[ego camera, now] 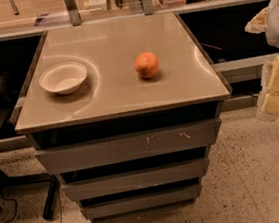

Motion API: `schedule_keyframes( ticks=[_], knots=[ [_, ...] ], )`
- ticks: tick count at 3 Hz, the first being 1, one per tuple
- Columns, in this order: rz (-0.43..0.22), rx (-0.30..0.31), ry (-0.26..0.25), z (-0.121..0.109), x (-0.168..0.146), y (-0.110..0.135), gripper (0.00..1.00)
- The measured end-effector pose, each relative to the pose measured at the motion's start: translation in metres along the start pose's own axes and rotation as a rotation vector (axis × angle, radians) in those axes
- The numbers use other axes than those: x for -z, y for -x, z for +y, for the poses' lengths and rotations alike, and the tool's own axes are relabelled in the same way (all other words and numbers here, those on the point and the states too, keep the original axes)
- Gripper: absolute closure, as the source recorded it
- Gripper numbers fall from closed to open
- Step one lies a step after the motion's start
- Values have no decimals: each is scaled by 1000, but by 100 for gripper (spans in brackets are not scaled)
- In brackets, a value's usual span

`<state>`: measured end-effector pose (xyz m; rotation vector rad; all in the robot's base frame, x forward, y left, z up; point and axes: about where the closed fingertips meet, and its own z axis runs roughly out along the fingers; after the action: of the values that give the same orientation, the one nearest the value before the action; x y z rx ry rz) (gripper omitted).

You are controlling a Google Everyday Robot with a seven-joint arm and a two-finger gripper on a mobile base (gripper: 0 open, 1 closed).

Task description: Open bottom drawer

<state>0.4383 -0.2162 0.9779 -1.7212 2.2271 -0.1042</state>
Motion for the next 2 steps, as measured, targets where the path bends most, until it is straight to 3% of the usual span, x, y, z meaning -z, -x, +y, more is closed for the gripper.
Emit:
schedule_keyframes(
  ticks=[2],
  knots=[
    [-15, 11, 12, 8, -8, 1, 0]
  ],
)
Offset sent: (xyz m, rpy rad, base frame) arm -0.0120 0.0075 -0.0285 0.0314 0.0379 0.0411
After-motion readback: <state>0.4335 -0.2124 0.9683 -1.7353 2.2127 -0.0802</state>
